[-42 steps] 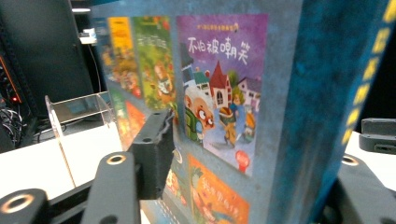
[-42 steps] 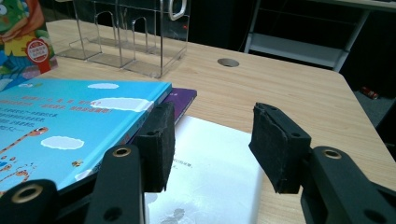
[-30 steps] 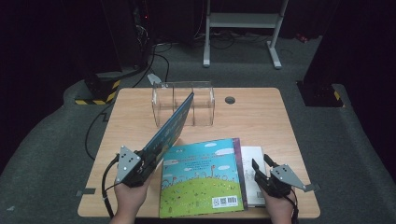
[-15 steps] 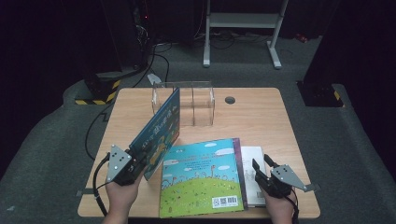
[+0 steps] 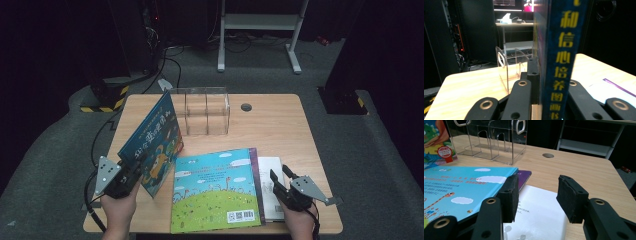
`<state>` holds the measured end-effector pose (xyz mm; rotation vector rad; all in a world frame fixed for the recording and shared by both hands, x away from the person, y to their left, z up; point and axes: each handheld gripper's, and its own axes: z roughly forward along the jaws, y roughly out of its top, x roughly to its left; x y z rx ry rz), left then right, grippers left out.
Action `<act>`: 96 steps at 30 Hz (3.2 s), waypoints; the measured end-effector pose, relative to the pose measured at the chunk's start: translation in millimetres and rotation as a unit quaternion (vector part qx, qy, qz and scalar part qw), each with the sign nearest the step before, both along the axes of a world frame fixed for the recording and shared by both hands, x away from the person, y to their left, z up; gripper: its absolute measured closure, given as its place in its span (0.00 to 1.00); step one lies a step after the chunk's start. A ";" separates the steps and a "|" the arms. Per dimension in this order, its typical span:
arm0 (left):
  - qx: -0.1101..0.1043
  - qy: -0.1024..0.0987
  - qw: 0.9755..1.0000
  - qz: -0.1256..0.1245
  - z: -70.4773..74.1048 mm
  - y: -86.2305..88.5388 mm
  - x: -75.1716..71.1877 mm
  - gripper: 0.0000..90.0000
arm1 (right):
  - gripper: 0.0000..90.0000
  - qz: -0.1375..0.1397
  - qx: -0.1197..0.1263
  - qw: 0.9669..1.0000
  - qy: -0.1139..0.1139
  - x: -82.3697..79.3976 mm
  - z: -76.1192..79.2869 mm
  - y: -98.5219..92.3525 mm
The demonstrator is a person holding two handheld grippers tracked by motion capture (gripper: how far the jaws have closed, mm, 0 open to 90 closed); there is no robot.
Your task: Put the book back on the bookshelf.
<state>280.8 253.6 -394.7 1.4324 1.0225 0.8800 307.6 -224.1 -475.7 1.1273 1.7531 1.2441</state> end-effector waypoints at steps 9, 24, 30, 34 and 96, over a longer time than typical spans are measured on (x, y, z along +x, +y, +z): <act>-0.001 0.008 1.000 0.019 -3.5 12.5 -6.1 0.92 | 0.58 0.002 0.005 1.000 -0.002 0.8 2.4 -1.0; 0.008 0.006 1.000 0.002 -7.0 16.4 -5.8 0.87 | 0.57 0.006 0.002 1.000 0.003 3.6 -0.7 1.2; 0.013 0.031 0.999 0.007 -12.4 13.7 0.5 0.78 | 0.56 0.008 0.000 1.000 0.008 4.3 -1.9 2.2; -0.001 0.028 1.000 0.005 -14.0 16.3 1.4 0.79 | 0.56 0.008 0.001 1.000 0.010 4.1 -2.6 1.8; -0.011 0.024 0.998 0.051 12.5 -10.4 20.6 0.92 | 0.53 -0.015 0.004 0.999 0.051 5.9 -23.0 -50.0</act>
